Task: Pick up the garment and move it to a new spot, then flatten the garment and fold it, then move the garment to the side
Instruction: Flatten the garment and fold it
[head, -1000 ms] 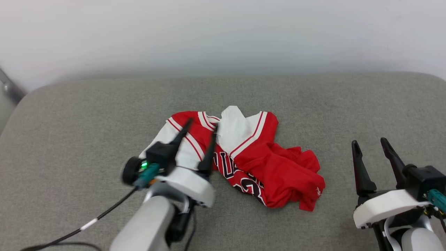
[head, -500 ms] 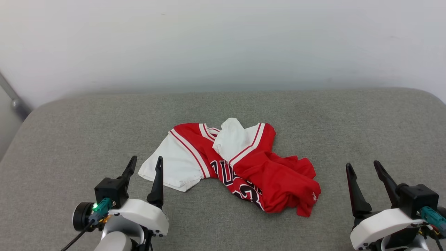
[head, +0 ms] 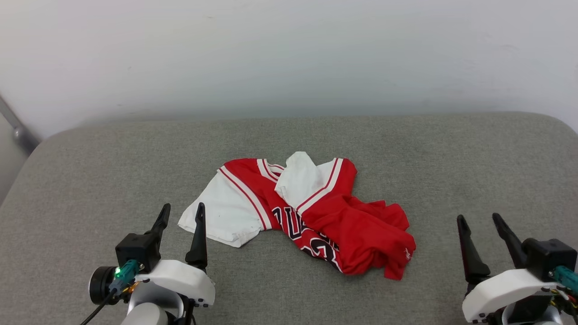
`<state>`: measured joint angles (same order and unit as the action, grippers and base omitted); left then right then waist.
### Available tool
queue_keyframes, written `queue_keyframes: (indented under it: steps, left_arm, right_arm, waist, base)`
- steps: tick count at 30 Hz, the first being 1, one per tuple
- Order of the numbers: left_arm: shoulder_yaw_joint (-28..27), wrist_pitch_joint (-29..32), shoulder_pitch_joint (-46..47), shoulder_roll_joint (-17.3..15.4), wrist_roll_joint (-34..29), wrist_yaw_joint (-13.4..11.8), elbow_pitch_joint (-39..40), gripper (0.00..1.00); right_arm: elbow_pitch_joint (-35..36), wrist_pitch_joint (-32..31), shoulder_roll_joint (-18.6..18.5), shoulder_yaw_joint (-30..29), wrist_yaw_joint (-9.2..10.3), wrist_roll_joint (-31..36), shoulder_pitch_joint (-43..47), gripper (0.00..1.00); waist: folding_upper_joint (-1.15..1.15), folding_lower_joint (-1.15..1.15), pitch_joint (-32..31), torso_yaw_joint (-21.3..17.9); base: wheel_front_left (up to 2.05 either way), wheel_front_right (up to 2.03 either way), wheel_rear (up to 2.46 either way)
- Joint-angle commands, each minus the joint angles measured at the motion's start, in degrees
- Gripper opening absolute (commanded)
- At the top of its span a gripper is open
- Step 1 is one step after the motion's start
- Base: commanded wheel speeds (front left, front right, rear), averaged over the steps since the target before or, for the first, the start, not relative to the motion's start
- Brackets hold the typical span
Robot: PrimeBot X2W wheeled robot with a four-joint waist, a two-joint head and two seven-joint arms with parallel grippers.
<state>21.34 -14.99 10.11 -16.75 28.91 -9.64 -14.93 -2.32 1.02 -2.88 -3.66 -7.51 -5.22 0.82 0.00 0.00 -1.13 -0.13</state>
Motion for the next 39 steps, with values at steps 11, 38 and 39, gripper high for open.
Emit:
queue_keyframes:
  steps: [11, 38, 39]
  left_arm:
    - [0.6, -0.2, 2.2, 1.2, -1.8, 0.5, 2.7, 1.0]
    - [-3.1, -0.3, 6.4, 8.7, -8.8, 6.7, 2.2, 1.0]
    - [-3.3, -0.3, 6.3, 8.7, -8.9, 6.8, 2.1, 1.0]
  right_arm:
    - [-5.8, -18.7, -2.1, 0.5, 0.03, -4.0, -10.8, 1.0]
    - [-14.8, -49.4, -18.4, 33.1, 0.04, -22.5, -34.4, 0.0]
    - [-14.4, -48.6, -18.3, 32.2, 0.04, -22.9, -34.2, 0.0]
  waist:
    - [0.0, 0.0, 4.4, 5.2]
    - [0.0, 0.0, 12.3, 11.2]
    - [0.0, 0.0, 12.0, 10.9]
  base:
    - [0.0, 0.0, 0.0]
    - [0.0, 0.0, 0.0]
    - [0.0, 0.0, 0.0]
